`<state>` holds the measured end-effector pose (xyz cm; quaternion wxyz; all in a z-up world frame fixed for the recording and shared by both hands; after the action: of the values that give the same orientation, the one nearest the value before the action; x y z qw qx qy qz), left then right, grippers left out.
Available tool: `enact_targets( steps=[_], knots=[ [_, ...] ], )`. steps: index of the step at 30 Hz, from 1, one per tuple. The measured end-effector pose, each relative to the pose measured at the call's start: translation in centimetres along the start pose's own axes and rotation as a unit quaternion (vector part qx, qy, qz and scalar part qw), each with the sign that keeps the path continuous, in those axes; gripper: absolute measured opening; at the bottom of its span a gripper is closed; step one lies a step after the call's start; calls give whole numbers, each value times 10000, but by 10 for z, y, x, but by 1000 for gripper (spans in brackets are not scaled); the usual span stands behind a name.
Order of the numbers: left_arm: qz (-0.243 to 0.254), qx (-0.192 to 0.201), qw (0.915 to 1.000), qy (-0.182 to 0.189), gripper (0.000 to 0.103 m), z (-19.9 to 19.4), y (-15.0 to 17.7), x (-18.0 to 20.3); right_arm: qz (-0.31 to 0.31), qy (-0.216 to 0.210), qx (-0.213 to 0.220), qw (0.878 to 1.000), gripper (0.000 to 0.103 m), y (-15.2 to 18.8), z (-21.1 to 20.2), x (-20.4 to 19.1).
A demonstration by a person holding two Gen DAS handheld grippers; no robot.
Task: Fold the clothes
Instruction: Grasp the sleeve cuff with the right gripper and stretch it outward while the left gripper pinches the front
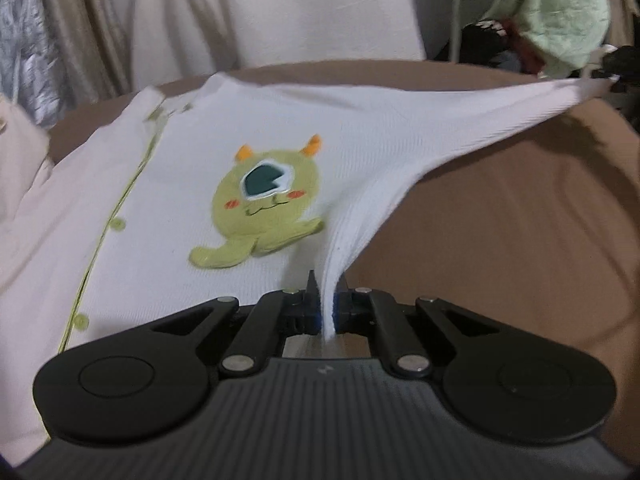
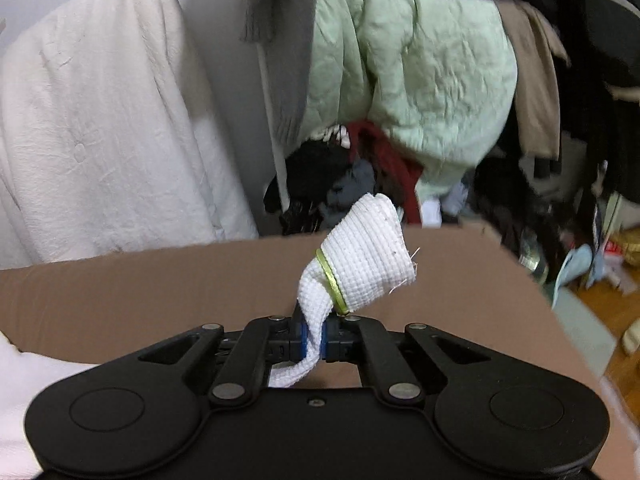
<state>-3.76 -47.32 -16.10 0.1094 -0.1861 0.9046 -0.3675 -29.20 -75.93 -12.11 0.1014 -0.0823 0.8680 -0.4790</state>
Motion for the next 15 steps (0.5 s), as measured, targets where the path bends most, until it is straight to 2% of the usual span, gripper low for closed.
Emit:
enact_targets(
  steps=[3,6,12,15],
  knots=[
    [-2,9,9999,173,4,-3,-9,14,-18,39,179,9998,4,-23,-3,9],
    [-58,-1,9992,407,4,-4,-16,27,92,295,358,9989,4,-39,-7,29],
    [-18,-141,9959,896,4,-1,-19,65,278,728,261,9966,4,-31,2,74],
    [-22,-181,9933,1139,4,-3,-21,95,500,1143,239,9919,4,-24,5,110]
  ],
)
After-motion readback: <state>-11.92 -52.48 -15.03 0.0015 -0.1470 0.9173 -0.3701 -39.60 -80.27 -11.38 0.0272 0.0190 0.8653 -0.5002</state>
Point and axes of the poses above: each gripper's, at about its wrist camera, not at the fingertips, and z roughly the way its jaws point, x to its right, y to its underside, the point moved 10 cm from there along z, roughly the way its jaws point, and after that the axes turned 1 degree about -y, right-handed, at the moved point
